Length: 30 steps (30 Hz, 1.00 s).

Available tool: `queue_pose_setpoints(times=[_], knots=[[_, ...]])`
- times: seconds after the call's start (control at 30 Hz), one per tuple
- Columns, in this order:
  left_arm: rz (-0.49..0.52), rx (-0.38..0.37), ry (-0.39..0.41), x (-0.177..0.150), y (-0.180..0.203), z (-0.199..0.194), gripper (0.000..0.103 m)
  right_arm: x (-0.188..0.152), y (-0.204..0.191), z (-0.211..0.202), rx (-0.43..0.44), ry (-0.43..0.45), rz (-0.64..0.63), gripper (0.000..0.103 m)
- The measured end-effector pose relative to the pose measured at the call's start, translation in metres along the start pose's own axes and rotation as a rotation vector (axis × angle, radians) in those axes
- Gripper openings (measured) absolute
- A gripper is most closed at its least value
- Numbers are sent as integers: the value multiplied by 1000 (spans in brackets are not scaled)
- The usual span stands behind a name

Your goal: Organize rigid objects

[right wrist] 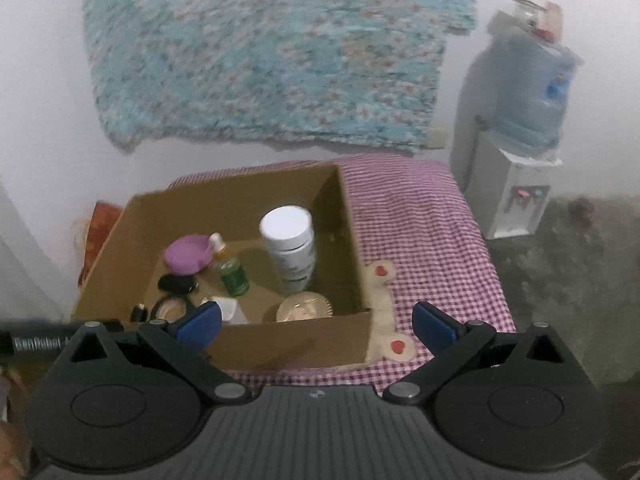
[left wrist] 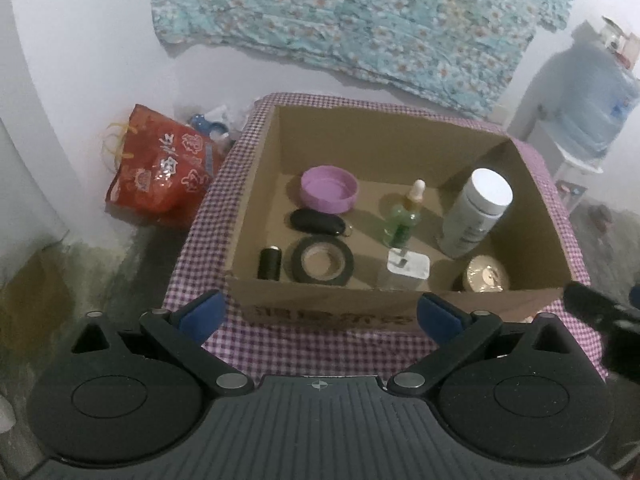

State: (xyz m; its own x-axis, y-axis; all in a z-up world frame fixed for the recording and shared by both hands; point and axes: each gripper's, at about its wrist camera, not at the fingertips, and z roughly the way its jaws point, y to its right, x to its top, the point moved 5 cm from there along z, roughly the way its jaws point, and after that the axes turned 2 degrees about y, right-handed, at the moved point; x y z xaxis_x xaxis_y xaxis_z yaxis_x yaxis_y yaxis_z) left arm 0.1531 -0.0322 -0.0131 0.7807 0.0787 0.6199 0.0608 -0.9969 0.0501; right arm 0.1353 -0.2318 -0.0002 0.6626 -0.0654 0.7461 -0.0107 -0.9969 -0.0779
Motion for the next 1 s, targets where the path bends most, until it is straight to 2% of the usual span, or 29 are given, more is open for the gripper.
queue_pose_setpoints(times=[0.23,1.0], knots=[[35,28,11,0,2,0,103,2,-28,12,11,-18,-67,103],[66,44,39,6,2,-3,102,3,-25,15,-15,-29,-63,103]])
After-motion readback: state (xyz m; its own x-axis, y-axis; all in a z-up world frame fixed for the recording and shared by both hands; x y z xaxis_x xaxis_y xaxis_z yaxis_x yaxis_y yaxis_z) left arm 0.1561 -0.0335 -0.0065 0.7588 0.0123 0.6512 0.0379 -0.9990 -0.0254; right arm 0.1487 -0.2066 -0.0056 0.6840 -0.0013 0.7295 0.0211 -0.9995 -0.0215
